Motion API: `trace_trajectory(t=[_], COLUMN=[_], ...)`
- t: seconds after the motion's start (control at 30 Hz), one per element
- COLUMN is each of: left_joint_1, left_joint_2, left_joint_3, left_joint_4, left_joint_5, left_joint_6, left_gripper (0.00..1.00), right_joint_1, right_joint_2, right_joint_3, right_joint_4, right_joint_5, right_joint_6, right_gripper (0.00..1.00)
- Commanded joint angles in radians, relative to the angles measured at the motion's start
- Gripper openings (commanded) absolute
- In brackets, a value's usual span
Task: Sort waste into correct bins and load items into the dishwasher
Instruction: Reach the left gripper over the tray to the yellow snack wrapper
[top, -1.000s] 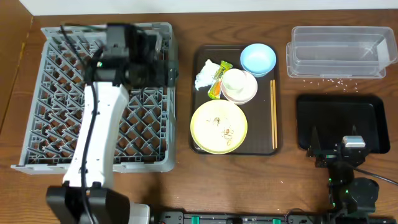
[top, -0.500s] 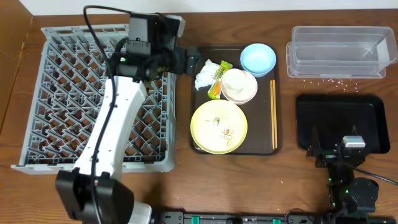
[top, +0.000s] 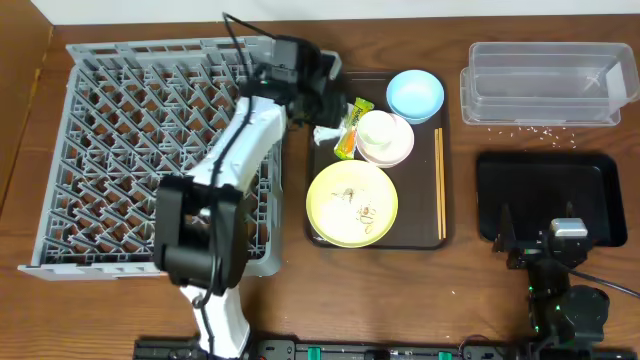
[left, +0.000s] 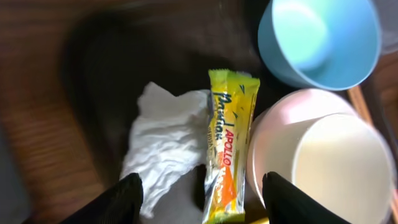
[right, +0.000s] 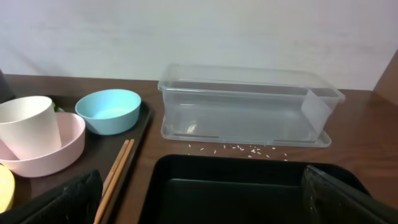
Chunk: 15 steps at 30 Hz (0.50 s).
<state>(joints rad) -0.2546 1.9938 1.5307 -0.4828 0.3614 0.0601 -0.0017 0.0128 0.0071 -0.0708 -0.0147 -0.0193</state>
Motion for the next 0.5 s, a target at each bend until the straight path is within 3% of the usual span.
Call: trace_trajectory(t=[0.0, 0.33, 0.47], left_joint_1=[-0.015, -0.024, -0.025], left_joint_2=[0.047, 0.105, 0.105], left_joint_3=[0.011, 0.011, 0.007], left_joint_4=[0.011, 0.019, 0.013], left_joint_5=[0.012, 0.012, 0.012], left_joint_6=[0.007, 0.007, 0.006], left_gripper=[0.63, 0.63, 0.59], right_joint_1=[-0.012, -0.012, -0.012], right_joint_2=[-0.004, -0.004, -0.004], right_joint_3=[-0.002, -0.002, -0.002], right_joint_4=[-0.004, -0.004, -0.004], right_joint_5=[0.003, 0.003, 0.003], right_joint_6=[-0.011, -0.011, -0.011], right_gripper=[0.99, 0.99, 0.99])
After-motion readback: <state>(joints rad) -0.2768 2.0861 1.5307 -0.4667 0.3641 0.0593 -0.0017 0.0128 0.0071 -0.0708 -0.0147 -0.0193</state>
